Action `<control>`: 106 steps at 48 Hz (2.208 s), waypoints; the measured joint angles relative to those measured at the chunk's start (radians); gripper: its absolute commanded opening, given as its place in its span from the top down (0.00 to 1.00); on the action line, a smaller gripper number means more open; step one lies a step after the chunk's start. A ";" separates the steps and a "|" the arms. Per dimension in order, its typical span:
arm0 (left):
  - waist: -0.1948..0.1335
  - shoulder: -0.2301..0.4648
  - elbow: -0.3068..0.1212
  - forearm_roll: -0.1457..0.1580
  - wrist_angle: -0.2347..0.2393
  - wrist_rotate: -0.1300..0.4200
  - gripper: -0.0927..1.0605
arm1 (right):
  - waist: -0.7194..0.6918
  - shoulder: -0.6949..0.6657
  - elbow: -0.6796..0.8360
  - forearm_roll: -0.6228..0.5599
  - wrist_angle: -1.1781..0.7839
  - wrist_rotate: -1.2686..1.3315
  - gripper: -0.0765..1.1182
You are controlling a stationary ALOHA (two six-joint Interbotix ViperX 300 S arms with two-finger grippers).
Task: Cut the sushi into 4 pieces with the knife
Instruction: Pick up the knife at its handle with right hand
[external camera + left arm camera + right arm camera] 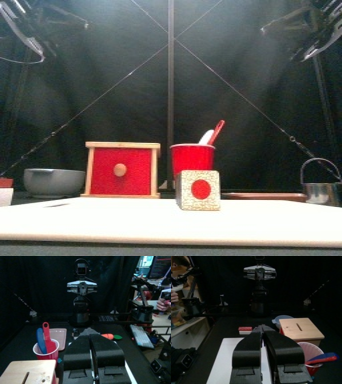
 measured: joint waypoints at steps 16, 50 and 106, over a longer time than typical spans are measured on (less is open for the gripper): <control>-0.003 0.023 0.002 -0.005 -0.072 -0.003 0.89 | -0.147 0.092 -0.078 0.207 0.143 0.066 0.89; 0.052 0.215 -0.031 -0.023 -0.087 -0.003 0.87 | -0.701 0.555 -0.650 0.566 1.049 0.041 0.22; 0.051 0.215 0.029 -0.087 -0.087 -0.002 0.87 | -0.690 0.957 -0.861 0.532 1.328 0.017 0.18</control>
